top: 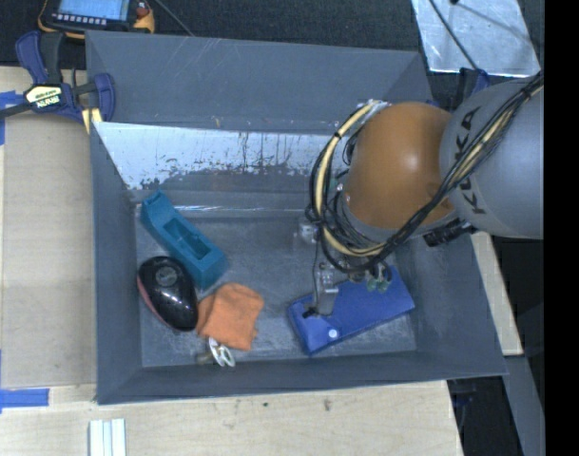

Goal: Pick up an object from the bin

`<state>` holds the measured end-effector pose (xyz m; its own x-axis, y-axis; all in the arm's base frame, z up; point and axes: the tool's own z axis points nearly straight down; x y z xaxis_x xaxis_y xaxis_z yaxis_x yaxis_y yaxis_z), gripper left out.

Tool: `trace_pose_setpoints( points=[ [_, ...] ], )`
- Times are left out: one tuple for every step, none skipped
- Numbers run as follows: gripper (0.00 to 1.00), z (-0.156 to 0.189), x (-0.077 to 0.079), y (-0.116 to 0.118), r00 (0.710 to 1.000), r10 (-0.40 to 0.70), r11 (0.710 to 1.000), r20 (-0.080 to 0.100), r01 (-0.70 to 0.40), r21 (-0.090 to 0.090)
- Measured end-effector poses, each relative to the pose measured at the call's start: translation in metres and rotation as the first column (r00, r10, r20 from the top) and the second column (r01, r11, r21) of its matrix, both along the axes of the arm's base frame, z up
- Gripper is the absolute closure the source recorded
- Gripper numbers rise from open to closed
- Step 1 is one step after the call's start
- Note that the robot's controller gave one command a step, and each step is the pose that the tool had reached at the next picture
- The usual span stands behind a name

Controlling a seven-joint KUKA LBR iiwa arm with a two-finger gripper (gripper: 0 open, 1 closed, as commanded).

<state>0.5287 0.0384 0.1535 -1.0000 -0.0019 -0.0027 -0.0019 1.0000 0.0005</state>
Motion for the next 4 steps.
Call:
trace_pose_setpoints(
  points=[
    [0.0, -0.041, -0.015, 0.031, 0.999, 0.033, 0.999, 0.003, -0.033, -0.001],
    [0.0, -0.073, -0.036, 0.027, 0.981, 0.192, 0.981, -0.001, -0.192, 0.002],
    [0.0, -0.08, -0.011, 0.057, 0.978, 0.209, 0.978, -0.002, -0.209, -0.004],
    [1.0, -0.066, 0.004, 0.028, 0.992, 0.124, 0.992, 0.001, -0.124, -0.001]
  ],
)
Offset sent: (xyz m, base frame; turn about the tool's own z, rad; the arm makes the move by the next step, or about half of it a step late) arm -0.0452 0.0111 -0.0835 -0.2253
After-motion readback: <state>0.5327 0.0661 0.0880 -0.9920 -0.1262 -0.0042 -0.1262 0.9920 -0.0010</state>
